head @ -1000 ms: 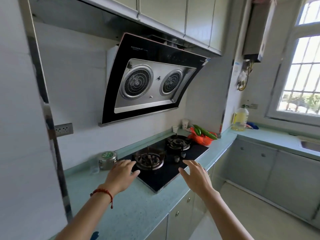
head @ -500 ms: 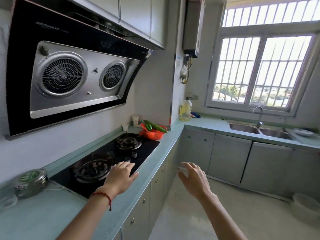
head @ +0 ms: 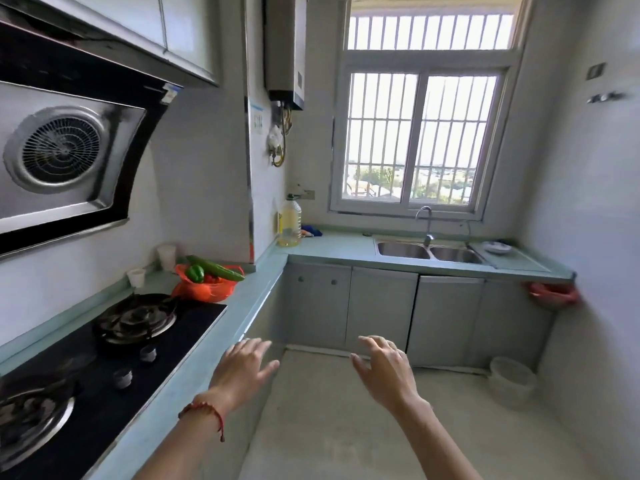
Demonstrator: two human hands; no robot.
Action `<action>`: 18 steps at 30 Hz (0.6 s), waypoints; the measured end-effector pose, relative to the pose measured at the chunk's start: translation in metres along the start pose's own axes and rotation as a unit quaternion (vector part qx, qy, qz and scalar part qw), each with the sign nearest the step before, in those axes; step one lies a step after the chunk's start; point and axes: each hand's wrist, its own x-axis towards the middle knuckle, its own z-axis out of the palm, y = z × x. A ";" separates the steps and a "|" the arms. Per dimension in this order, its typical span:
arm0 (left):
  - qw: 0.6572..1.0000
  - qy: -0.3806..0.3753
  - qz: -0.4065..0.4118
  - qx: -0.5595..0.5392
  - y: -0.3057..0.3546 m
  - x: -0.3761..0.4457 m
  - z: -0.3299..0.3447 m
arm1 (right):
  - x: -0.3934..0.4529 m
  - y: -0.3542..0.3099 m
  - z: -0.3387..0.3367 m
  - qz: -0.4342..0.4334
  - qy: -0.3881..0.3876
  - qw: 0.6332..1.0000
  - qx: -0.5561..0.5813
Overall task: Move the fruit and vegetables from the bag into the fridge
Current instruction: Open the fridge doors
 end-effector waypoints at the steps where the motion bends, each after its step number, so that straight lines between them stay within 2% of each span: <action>1: 1.000 -0.005 0.008 0.002 0.008 0.012 0.005 | 0.006 0.013 0.000 0.009 0.000 1.000 -0.012; 10: 0.995 -0.029 0.092 -0.006 0.070 0.145 0.068 | 0.069 0.115 0.003 0.102 0.009 0.993 -0.060; 18: 0.987 -0.029 0.158 -0.030 0.134 0.300 0.110 | 0.164 0.205 0.006 0.188 0.033 0.979 -0.078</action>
